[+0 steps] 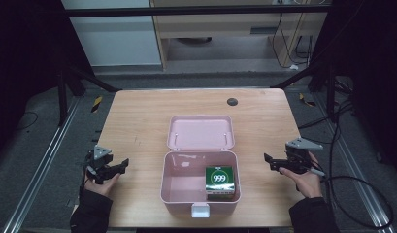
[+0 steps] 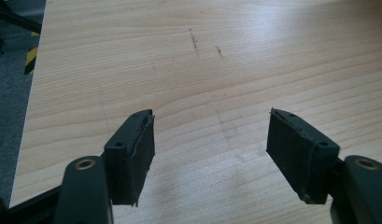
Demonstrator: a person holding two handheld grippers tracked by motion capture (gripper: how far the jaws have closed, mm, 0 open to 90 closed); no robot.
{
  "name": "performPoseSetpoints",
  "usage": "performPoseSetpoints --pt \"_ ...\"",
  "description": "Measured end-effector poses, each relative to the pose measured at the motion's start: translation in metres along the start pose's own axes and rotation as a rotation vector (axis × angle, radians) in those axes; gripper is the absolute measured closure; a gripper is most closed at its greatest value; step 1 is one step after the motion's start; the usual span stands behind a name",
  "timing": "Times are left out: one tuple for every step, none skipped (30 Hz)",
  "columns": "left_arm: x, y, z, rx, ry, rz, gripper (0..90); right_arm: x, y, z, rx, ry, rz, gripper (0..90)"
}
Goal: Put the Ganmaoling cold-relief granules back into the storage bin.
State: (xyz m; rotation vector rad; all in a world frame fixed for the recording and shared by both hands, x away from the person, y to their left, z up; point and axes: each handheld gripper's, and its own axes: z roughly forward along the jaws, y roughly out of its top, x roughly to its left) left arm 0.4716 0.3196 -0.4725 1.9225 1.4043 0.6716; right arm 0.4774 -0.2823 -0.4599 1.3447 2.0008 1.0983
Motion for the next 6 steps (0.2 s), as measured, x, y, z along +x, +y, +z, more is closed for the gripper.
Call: performPoseSetpoints --pt "0.0000 0.0000 0.0000 0.000 0.000 0.000 30.2 -0.0024 -0.0021 0.0014 0.001 -0.017 0.001 5.7" --pt "-0.0002 -0.0003 0.0007 0.003 0.004 0.006 30.2 -0.0024 -0.0021 0.0014 0.001 -0.017 0.001 5.7" --pt "-0.0005 -0.0008 0.0017 0.006 0.006 0.007 29.3 -0.0039 -0.0038 0.0019 0.003 -0.029 0.014 5.8" --pt "-0.0006 -0.0010 0.0023 0.006 0.007 0.008 28.2 -0.0064 -0.0061 0.0030 0.006 -0.041 0.021 5.8" --pt "-0.0006 -0.0014 0.0031 0.007 0.008 0.010 27.3 -0.0076 -0.0073 0.0034 0.009 -0.043 0.028 5.8" --pt "-0.0006 -0.0019 0.0042 0.010 0.012 0.013 26.1 -0.0092 -0.0091 0.0044 0.010 -0.053 0.028 5.9"
